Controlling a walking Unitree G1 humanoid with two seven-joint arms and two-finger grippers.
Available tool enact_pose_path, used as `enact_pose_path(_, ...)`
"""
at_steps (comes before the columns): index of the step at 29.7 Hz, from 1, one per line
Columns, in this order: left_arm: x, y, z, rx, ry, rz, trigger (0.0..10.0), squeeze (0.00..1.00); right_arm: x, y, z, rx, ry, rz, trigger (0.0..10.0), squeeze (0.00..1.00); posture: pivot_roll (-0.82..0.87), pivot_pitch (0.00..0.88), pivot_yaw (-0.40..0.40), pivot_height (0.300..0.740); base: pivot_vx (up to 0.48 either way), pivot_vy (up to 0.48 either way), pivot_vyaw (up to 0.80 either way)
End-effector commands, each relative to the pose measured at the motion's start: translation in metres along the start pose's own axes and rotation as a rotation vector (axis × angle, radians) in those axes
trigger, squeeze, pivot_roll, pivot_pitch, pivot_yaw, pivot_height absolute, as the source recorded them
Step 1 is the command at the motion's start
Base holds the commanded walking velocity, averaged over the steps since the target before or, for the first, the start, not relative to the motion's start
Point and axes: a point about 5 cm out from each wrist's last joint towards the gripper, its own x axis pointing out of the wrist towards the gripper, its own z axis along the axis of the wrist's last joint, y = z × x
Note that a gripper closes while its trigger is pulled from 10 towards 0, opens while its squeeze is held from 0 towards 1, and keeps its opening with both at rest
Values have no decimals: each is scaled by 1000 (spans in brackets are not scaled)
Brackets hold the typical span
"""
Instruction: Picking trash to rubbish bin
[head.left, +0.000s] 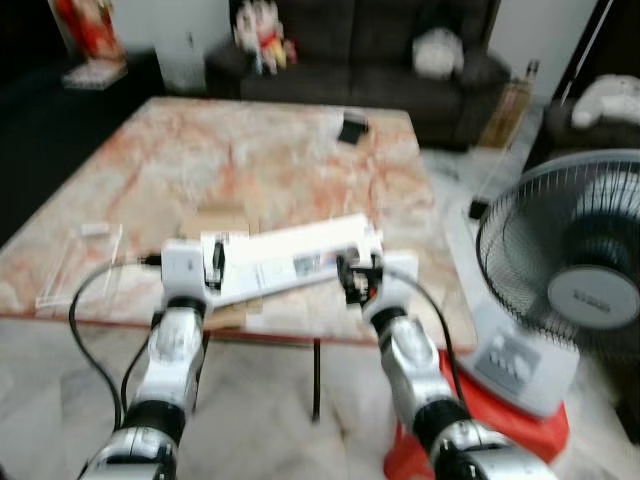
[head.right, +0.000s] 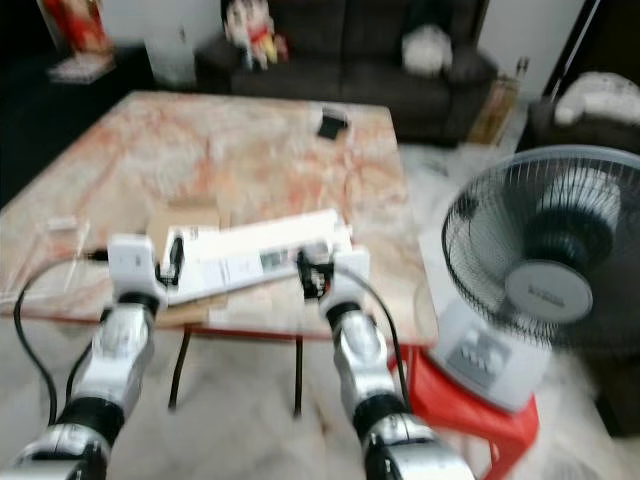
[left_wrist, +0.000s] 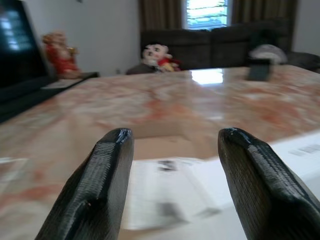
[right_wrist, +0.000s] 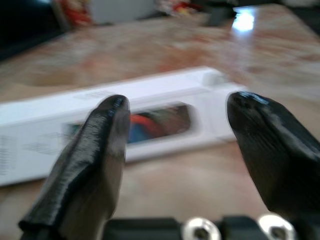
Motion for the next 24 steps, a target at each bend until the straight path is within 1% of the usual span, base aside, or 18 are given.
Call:
enact_pose_path(1,6,7,7,11,-9,3,10000,0,1,1,1,5,-4,-2,10000,0,-26,0,-46,740,0,0,0)
enact_pose_path(4,10,16,10,12,-1,11,10000,0,1,1,1,5,-4,-2,10000,0,-24,0,-47,740,0,0,0)
enact_pose_path(7,16,31,13,25,23,36,10000,0,1,1,1,5,-2,-2,10000,0,-21,0,-46,740,0,0,0)
enact_pose_path(8,19,38,13,5,38,50,10000,0,1,1,1,5,-1,-2,10000,0,-21,0,-46,740,0,0,0)
enact_pose_path(9,20,43,13,9,54,61,10000,0,1,1,0,6,-1,-2,10000,0,-21,0,-46,740,0,0,0)
enact_pose_path(10,21,47,13,6,67,66,10000,435,1,1,0,6,-1,-2,10000,0,-21,0,-46,740,0,0,0)
enact_pose_path(11,22,49,12,-2,75,65,10000,1000,1,1,0,7,-1,-2,10000,0,-21,0,-46,740,0,0,0)
enact_pose_path(13,24,53,9,-1,120,58,10000,1000,1,1,0,7,0,0,10000,0,-18,0,-47,740,0,0,0)
enact_pose_path(15,25,53,8,-12,137,47,10000,1000,1,2,0,8,1,1,10000,0,-18,0,-47,740,0,0,0)
enact_pose_path(19,26,48,6,-30,159,-2,10000,1000,0,2,0,7,2,2,10000,0,-22,0,-46,740,0,0,0)
enact_pose_path(24,27,45,5,-26,164,-16,10000,1000,0,1,-1,6,3,1,10000,0,-25,0,-48,740,0,0,0)
